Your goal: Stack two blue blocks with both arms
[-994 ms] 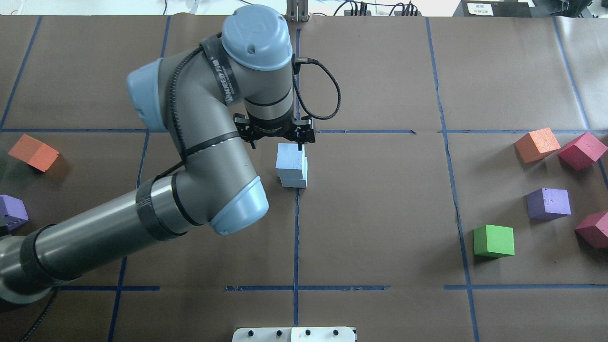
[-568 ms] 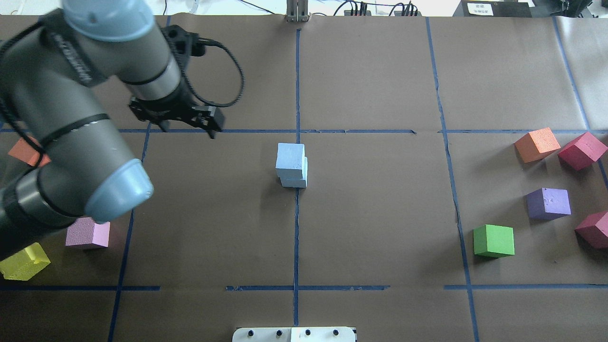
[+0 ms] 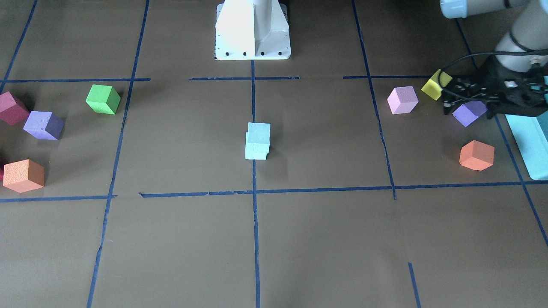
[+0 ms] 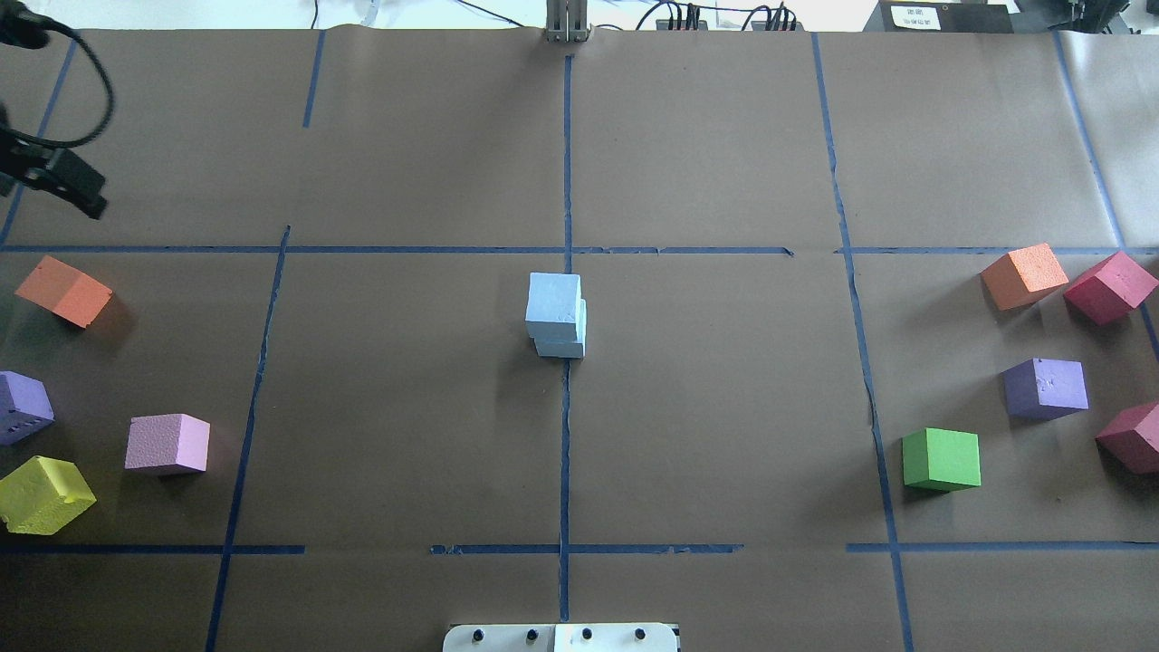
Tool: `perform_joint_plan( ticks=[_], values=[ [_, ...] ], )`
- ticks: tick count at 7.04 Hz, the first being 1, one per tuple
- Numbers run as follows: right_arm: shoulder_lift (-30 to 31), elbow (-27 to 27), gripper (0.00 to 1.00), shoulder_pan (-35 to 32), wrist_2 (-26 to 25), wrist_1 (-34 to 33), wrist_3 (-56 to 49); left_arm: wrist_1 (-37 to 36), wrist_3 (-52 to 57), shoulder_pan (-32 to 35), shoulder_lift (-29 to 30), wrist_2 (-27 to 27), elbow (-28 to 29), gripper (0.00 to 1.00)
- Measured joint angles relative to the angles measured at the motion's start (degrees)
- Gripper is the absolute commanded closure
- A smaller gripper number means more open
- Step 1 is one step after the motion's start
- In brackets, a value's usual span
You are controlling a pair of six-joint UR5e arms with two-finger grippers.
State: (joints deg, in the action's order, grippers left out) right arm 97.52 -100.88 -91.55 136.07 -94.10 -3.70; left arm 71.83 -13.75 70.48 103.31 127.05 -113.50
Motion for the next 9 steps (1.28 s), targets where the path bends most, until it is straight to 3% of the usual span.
perform_joint_plan(
  ticks=[3,5,7,9],
  values=[
    [1.4,0.0,0.0,0.0,-0.3,2.2,0.3,3.1,21.2,14.1,-4.8,3.0,12.6,0.0],
    [1.5,-0.1,0.0,0.0,-0.2,2.7,0.4,13.6,25.8,18.5,-8.1,5.9,23.4,0.0],
    [1.5,-0.3,0.0,0.0,-0.1,2.8,0.5,18.9,26.0,19.9,-12.3,6.6,26.8,0.0],
    [1.4,-0.3,0.0,0.0,0.3,2.8,0.5,19.4,25.6,20.3,-14.9,6.7,25.6,0.0]
  ],
)
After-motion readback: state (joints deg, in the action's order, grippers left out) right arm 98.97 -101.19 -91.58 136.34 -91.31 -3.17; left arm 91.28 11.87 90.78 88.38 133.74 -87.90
